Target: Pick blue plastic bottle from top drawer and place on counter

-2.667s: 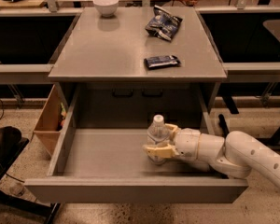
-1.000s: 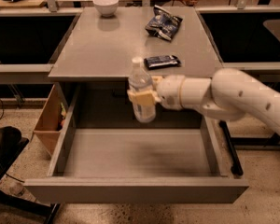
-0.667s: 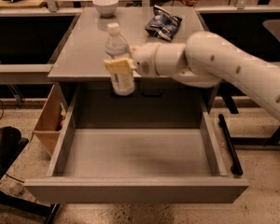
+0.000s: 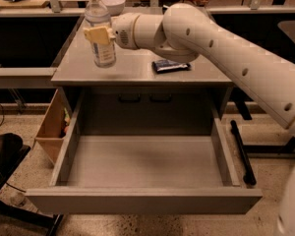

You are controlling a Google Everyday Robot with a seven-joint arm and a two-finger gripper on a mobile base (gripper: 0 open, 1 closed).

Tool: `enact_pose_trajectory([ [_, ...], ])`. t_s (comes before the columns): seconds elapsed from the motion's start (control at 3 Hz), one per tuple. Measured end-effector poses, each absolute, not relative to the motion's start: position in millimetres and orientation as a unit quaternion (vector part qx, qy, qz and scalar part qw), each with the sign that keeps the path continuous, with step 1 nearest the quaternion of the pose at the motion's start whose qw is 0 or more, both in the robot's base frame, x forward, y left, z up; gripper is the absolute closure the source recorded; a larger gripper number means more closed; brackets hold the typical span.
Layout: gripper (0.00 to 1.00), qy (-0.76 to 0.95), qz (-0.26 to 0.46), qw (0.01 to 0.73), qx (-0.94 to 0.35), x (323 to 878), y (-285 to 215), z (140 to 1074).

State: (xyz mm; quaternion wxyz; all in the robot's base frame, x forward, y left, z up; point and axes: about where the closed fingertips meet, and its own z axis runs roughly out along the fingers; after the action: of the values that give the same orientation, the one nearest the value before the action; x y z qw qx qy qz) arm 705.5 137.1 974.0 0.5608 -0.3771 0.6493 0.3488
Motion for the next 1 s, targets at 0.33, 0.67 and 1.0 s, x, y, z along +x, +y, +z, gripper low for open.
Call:
enact_pose_trajectory([
  [0.33, 1.0, 0.639, 0.356, 0.579, -0.36, 748, 145, 960],
  [0.67, 1.0, 0.641, 0.345, 0.58, -0.366, 777, 160, 933],
  [1.0, 1.0, 0.65, 0.326, 0.571, -0.382, 792, 175, 915],
])
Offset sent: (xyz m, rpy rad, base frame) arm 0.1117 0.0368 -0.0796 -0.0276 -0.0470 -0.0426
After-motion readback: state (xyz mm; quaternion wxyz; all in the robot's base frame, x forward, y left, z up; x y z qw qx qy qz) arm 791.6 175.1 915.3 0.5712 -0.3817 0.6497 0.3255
